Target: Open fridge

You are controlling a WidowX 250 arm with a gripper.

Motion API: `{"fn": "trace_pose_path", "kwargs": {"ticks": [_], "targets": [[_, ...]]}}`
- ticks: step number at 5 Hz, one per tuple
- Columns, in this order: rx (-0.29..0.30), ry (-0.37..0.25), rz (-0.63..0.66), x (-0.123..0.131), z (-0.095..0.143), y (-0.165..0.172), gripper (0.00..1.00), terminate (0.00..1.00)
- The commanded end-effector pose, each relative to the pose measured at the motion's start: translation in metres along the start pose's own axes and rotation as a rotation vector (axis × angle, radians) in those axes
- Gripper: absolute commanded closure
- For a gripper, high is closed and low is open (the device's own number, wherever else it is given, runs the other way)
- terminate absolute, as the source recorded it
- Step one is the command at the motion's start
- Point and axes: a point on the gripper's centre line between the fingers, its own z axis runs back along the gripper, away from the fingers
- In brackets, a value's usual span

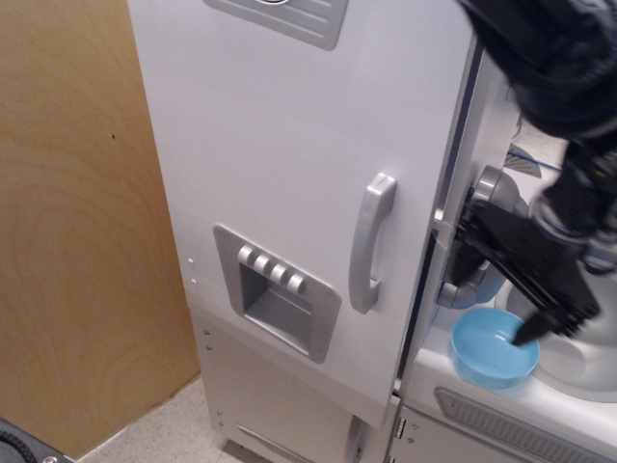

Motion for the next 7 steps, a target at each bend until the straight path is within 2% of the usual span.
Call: {"fn": "trace_pose_path", "kwargs": {"ticks": [1, 3, 4, 5, 6, 7], "targets": [[-0.02, -0.01, 0.051, -0.026, 0.028, 0.042, 0.0, 0.0], [0.013, -0.045, 0.045, -0.075, 0.03, 0.061, 0.0, 0.0], [0.025, -0.06, 0.127, -0.101, 0.038, 0.071, 0.0, 0.0], [0.045, -0.021, 0.304, -0.13, 0.04, 0.08, 0.0, 0.0], [0.031, 0.02, 0.431, -0.157, 0.043, 0.093, 0.0, 0.0], [-0.013, 0.09, 0.534, -0.171, 0.037, 0.117, 0.0, 0.0]]}}
